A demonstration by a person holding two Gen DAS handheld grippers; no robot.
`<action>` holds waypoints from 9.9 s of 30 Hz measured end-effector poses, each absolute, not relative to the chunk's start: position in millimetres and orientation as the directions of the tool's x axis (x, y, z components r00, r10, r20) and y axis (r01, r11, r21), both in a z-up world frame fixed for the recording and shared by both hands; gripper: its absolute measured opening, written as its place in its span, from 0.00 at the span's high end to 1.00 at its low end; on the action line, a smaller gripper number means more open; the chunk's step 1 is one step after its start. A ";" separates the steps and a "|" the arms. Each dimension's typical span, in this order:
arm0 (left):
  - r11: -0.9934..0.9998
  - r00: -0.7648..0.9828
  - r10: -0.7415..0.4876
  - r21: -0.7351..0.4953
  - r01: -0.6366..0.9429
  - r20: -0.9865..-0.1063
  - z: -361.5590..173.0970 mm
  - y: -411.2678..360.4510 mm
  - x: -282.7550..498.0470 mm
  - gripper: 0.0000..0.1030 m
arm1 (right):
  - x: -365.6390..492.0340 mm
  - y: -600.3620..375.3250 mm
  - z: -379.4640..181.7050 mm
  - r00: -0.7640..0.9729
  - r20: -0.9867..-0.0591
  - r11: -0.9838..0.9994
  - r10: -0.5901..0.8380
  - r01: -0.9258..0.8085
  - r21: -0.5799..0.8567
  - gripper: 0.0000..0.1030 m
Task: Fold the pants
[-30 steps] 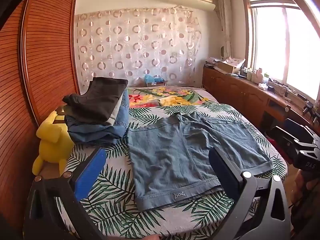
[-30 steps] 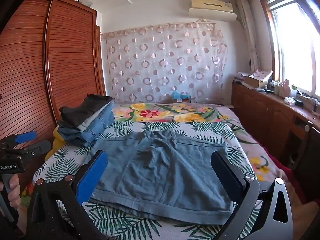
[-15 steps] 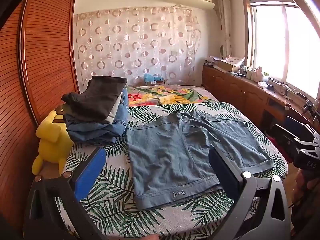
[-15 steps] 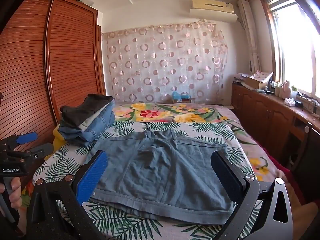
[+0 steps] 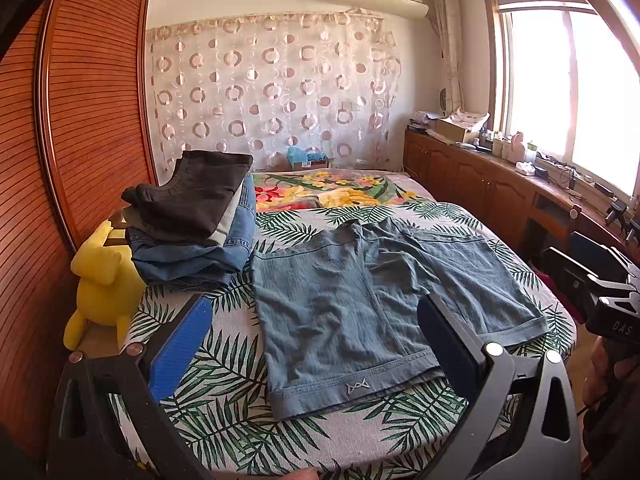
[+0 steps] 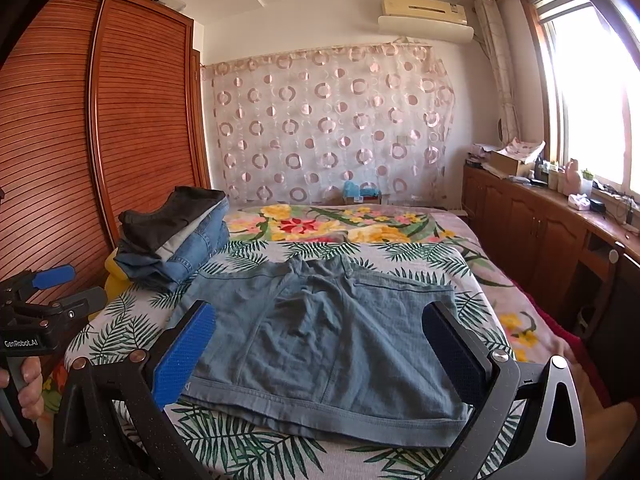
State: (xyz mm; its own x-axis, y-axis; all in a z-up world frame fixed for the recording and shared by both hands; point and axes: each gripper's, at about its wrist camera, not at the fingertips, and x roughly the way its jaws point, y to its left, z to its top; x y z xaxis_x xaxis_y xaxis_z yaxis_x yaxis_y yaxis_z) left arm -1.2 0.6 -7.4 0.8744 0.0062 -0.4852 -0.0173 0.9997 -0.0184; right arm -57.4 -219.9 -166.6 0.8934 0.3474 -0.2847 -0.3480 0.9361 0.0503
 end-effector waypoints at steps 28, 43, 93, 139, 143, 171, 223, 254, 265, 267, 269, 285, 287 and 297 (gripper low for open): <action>1.000 0.874 0.002 -0.020 -0.013 -0.486 -10.0 0.0 -1.5 0.00 | -58.1 -222.7 -167.0 0.895 -0.286 0.939 0.341 -0.340 0.054 0.00; 1.000 0.874 0.003 -0.020 -0.015 -0.486 -10.3 0.0 -1.5 0.00 | -58.0 -221.8 -166.8 0.896 -0.284 0.939 0.342 -0.341 0.053 0.00; 0.998 0.726 0.001 -0.044 -0.043 -0.687 -106.2 48.2 26.1 0.02 | -15.5 -242.9 -202.4 0.808 -0.489 0.933 0.328 -0.358 0.033 0.01; 0.961 0.743 -0.270 -0.121 0.249 -0.612 -56.1 -6.0 49.7 0.94 | -56.5 -272.4 -164.0 0.797 -0.506 0.921 0.331 -0.389 -0.010 0.10; 0.949 0.740 -0.305 -0.122 0.292 -0.600 -46.4 -20.5 60.8 0.94 | -62.7 -278.1 -158.0 0.809 -0.492 0.925 0.322 -0.379 -0.017 0.10; 0.893 0.671 -0.395 -0.092 0.440 -0.628 -30.2 -123.9 115.3 0.86 | -47.6 -298.8 -160.0 0.817 -0.515 0.956 0.259 -0.294 0.015 0.11; 0.950 0.687 -0.303 -0.147 0.277 -0.661 -90.6 -44.2 83.4 0.24 | -0.4 -266.3 -144.5 0.749 -0.475 0.867 0.462 -0.494 0.064 0.93; 0.924 0.654 -0.342 -0.115 0.365 -0.674 -88.1 -87.2 93.2 0.24 | -64.2 -320.8 -152.0 0.781 -0.521 0.934 0.344 -0.344 0.100 0.93; 0.926 0.628 -0.328 -0.110 0.361 -0.705 -105.4 -94.2 98.3 0.24 | -50.9 -324.3 -175.4 0.728 -0.604 0.943 0.324 -0.299 0.145 0.93; 0.926 0.623 -0.327 -0.108 0.362 -0.710 -108.3 -94.9 98.3 0.24 | -50.1 -326.9 -174.1 0.724 -0.607 0.942 0.329 -0.297 0.155 0.93; 0.926 0.621 -0.326 -0.108 0.362 -0.713 -110.8 -95.3 98.5 0.24 | -49.4 -330.6 -173.3 0.722 -0.606 0.941 0.333 -0.300 0.160 0.93; 0.957 0.724 -0.261 -0.072 0.282 -0.638 -87.3 -66.2 108.8 0.24 | -34.2 -312.8 -142.0 0.777 -0.526 0.932 0.344 -0.349 0.094 0.60; 0.962 0.741 -0.245 -0.063 0.265 -0.625 -85.8 -60.8 113.8 0.24 | -25.1 -304.8 -140.2 0.774 -0.520 0.925 0.360 -0.370 0.090 0.60; 0.973 0.779 -0.213 -0.059 0.221 -0.590 -82.5 -46.7 124.2 0.24 | 38.8 -252.9 -146.3 0.724 -0.553 0.886 0.414 -0.460 0.061 0.59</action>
